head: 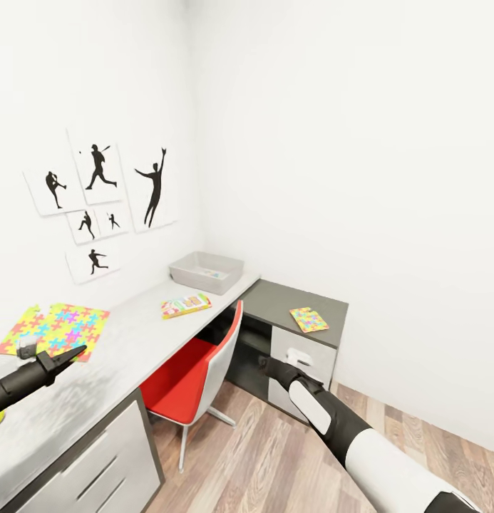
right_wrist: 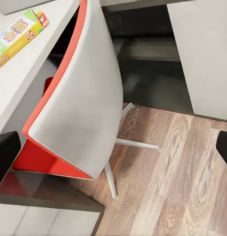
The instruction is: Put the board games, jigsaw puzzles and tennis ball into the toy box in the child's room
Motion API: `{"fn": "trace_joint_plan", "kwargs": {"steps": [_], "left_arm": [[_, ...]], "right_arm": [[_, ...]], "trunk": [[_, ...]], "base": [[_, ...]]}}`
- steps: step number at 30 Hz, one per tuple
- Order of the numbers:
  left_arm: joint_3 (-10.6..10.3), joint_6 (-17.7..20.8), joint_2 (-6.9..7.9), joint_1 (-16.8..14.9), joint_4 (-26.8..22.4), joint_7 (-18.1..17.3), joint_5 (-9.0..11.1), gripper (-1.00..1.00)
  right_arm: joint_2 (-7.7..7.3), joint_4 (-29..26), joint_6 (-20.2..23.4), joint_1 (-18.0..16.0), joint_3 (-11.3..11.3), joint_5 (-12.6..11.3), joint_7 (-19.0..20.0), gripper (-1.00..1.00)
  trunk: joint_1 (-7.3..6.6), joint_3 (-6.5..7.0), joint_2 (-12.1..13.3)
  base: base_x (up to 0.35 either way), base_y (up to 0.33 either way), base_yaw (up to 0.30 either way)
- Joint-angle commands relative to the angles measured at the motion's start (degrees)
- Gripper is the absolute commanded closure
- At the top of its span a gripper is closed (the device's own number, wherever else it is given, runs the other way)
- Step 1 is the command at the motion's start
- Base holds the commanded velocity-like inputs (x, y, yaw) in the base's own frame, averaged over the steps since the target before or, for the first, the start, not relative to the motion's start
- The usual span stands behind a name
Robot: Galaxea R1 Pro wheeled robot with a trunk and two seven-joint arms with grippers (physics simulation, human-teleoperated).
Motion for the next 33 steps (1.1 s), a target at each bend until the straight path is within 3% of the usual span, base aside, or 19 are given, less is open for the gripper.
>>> {"fn": "trace_joint_plan", "kwargs": {"steps": [1,15,23,28,33], "left_arm": [[0.24,0.57,-0.03,-0.07,-0.03,-0.69,-0.59,1.00],[0.46,0.17,-0.13,-0.07,-0.03,-0.99,-0.49,1.00],[0.60,0.24,-0.06,-0.07,-0.03,-1.05,-0.48,1.00],[0.87,1.86,-1.65,0.27,1.40,-0.91,0.94,1.00],[2.39,3.47,-2.12,0.41,2.01,-1.95,0.30,1.00]], "right_arm": [[-0.04,-0.09,0.10,-0.03,0.22,-0.31,-0.41,-1.00],[-0.04,0.02,0.12,-0.03,0.22,-0.31,-0.41,-1.00],[0.02,-0.02,0.10,-0.03,0.22,-0.31,-0.41,-1.00],[1.56,-1.66,1.22,-1.06,-1.38,-1.60,1.21,-1.00],[2.53,-2.92,-0.40,-0.83,-1.98,-2.49,2.27,-1.00]], "trunk": [[0.03,-0.02,-0.05],[0.03,0.00,-0.05],[0.03,0.00,-0.05],[0.03,0.00,-0.05],[0.03,0.00,-0.05]], "base": [[0.000,-0.037,-0.021],[0.000,-0.008,-0.003],[0.021,-0.187,0.000],[0.000,0.000,0.000],[0.000,0.000,0.000]]}}
